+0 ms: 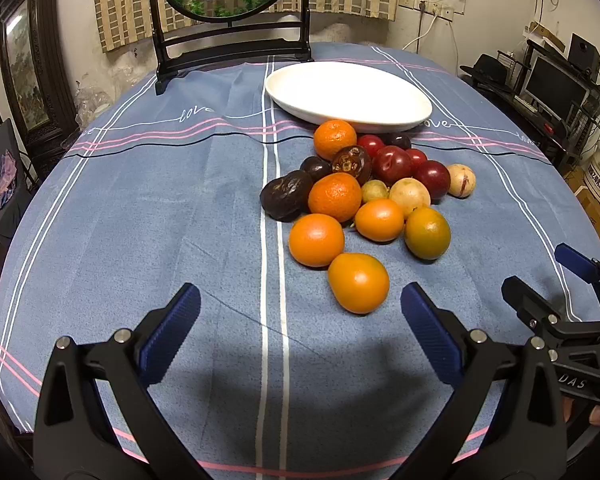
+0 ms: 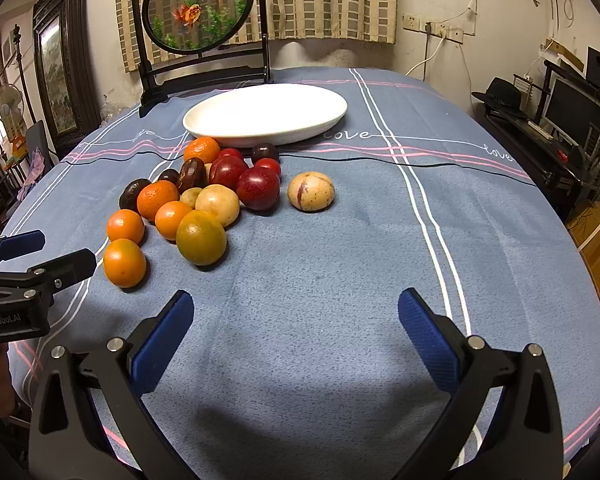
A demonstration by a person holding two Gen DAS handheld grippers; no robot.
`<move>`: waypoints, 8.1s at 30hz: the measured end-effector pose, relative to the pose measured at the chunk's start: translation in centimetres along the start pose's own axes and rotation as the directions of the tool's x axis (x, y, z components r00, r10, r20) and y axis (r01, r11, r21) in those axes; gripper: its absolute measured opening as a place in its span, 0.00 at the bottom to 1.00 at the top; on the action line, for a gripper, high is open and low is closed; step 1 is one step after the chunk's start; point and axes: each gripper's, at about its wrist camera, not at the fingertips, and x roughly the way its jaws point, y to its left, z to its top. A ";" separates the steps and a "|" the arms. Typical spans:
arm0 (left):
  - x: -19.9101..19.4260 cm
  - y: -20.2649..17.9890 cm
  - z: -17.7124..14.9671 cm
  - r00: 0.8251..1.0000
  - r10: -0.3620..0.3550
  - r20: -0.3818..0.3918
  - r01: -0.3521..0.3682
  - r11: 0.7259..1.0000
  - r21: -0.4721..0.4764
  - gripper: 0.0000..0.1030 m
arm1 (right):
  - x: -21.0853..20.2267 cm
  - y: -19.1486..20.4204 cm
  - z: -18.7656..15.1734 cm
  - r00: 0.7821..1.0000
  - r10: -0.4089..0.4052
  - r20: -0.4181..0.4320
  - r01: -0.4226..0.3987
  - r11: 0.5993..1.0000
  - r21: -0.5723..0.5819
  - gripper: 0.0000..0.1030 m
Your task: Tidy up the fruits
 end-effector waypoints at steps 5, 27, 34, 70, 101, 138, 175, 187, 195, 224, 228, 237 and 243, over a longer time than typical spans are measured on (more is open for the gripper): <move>0.0 0.0 0.0 1.000 0.000 0.000 0.000 1.000 0.001 0.98 | 0.0 0.0 0.0 1.000 0.000 0.000 0.000 1.000 0.000 0.99; 0.0 -0.1 0.0 1.000 -0.004 -0.005 0.004 1.000 -0.001 0.98 | 0.1 0.1 -0.2 1.000 0.001 -0.006 -0.001 1.000 0.002 0.99; 0.1 -0.1 -0.1 1.000 -0.006 -0.007 0.006 1.000 0.000 0.98 | 0.1 0.1 -0.2 1.000 0.001 -0.006 -0.001 1.000 0.002 0.99; 3.7 -1.4 -0.2 0.988 -0.119 -0.101 0.122 0.992 0.022 0.38 | 1.3 -0.2 0.6 0.993 0.101 -0.062 -0.102 0.994 -0.027 0.99; 3.1 -0.6 10.3 0.981 -0.185 0.057 0.179 0.979 0.095 0.38 | 2.7 1.2 11.8 0.970 0.227 0.089 -0.216 0.970 -0.114 0.37; 4.4 1.4 6.9 0.992 -0.126 0.014 0.125 0.990 0.062 0.78 | 3.8 -2.4 7.3 0.990 0.140 -0.008 -0.140 0.990 -0.031 0.58; 7.1 0.2 2.8 0.984 -0.148 -0.102 0.160 0.980 0.120 0.40 | 11.1 -1.4 8.1 0.983 0.088 -0.161 -0.106 0.989 -0.107 0.40; 4.1 0.3 4.8 0.985 -0.172 -0.016 0.172 0.976 0.134 0.40 | 5.3 -2.4 8.2 0.992 0.125 -0.034 -0.127 0.990 -0.067 0.40; 4.8 -0.9 12.5 0.982 -0.160 0.097 0.148 0.981 0.122 0.40 | 3.2 -1.9 12.6 0.970 0.162 0.182 -0.152 0.986 -0.064 0.41; 12.2 0.9 18.2 0.995 -0.082 0.050 0.083 0.996 -0.018 0.78 | 11.5 -1.1 14.9 0.989 0.146 0.013 -0.145 0.987 -0.065 0.52; 10.4 1.0 16.4 0.996 -0.073 0.046 0.072 0.997 0.010 0.83 | 9.3 -1.4 12.6 0.990 0.141 0.005 -0.141 0.988 -0.065 0.52; 7.9 2.7 10.5 0.997 -0.063 0.034 0.061 0.997 0.036 0.83 | 5.0 -1.2 8.2 0.989 0.149 0.017 -0.148 0.987 -0.065 0.53; 6.9 4.7 7.9 0.998 -0.056 0.009 0.055 0.997 0.048 0.83 | 3.7 -0.7 6.1 0.983 0.184 -0.003 -0.184 0.980 -0.076 0.54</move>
